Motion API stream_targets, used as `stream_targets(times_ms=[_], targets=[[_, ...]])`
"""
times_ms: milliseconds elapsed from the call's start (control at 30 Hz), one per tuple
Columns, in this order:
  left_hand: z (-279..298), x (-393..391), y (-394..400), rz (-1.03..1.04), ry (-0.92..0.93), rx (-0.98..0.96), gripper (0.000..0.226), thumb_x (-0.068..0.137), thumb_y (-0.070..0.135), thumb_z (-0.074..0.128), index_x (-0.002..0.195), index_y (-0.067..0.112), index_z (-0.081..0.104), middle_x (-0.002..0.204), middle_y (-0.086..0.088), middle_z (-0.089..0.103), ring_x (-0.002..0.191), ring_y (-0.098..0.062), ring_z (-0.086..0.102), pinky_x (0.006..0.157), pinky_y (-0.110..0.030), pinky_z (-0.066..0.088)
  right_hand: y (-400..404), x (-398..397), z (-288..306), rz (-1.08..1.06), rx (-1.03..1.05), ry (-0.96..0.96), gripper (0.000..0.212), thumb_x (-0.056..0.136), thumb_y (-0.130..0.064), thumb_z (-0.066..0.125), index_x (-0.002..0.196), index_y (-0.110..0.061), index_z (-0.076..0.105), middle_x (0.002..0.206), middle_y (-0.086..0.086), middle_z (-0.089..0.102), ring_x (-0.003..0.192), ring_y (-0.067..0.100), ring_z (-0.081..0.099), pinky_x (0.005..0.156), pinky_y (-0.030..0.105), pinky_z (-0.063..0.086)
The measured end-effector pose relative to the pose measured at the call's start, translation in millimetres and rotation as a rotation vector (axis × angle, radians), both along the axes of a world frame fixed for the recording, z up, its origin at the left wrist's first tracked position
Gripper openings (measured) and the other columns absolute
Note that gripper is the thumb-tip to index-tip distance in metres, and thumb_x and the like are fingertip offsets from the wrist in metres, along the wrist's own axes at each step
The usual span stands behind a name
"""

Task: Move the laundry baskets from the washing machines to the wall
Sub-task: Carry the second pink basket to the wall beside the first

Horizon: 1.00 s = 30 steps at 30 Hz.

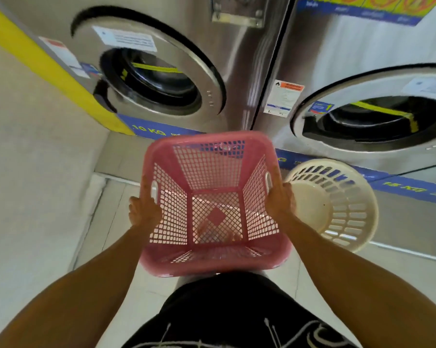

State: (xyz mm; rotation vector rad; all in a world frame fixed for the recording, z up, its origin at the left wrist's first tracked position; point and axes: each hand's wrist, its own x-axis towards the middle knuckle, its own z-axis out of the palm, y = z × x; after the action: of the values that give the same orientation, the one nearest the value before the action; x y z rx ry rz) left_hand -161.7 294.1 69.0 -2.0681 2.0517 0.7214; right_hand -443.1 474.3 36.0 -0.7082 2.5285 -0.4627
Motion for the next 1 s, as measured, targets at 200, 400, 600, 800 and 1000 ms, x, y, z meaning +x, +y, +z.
stream_targets(times_ms=[200,400,600,800,1000], targets=[[16,70,15,0.202,0.036,0.003,0.089,0.092,0.021,0.055,0.144,0.059,-0.007,0.098,-0.023,0.057,0.090,-0.044,0.060,0.075,-0.047,0.051,-41,46,22,0.154,-0.009,-0.034,0.103,0.090,-0.001,0.055,0.152,-0.059,-0.002,0.097,0.005,0.040,0.092,0.037,0.062,0.082,0.052,0.055],[24,160,48,0.413,0.096,-0.059,0.079,0.093,0.045,0.051,0.145,0.057,-0.007,0.108,-0.025,0.064,0.099,-0.048,0.061,0.080,-0.051,0.050,-84,115,39,0.403,-0.080,-0.024,0.090,0.095,-0.005,0.052,0.158,-0.050,0.005,0.106,0.015,0.045,0.096,0.039,0.058,0.087,0.053,0.053],[36,261,96,0.653,0.126,-0.101,0.080,0.095,0.028,0.052,0.146,0.056,-0.002,0.127,-0.023,0.055,0.114,-0.048,0.051,0.099,-0.056,0.040,-119,216,52,0.666,-0.109,0.087,0.088,0.096,-0.010,0.050,0.157,-0.049,0.000,0.110,0.021,0.052,0.092,0.038,0.059,0.075,0.042,0.049],[47,379,150,0.885,0.119,-0.122,0.074,0.099,0.021,0.048,0.152,0.046,0.002,0.145,-0.017,0.043,0.131,-0.044,0.037,0.110,-0.056,0.029,-127,353,56,0.862,-0.144,0.120,0.096,0.090,-0.006,0.056,0.157,-0.049,0.002,0.094,0.015,0.045,0.085,0.040,0.062,0.071,0.041,0.047],[57,489,205,1.046,0.062,-0.144,0.081,0.095,0.006,0.044,0.150,0.050,0.003,0.121,-0.026,0.050,0.110,-0.042,0.048,0.092,-0.055,0.044,-111,481,51,0.987,-0.148,0.119,0.088,0.096,-0.017,0.059,0.158,-0.047,0.004,0.104,0.021,0.054,0.085,0.040,0.064,0.065,0.035,0.044]])
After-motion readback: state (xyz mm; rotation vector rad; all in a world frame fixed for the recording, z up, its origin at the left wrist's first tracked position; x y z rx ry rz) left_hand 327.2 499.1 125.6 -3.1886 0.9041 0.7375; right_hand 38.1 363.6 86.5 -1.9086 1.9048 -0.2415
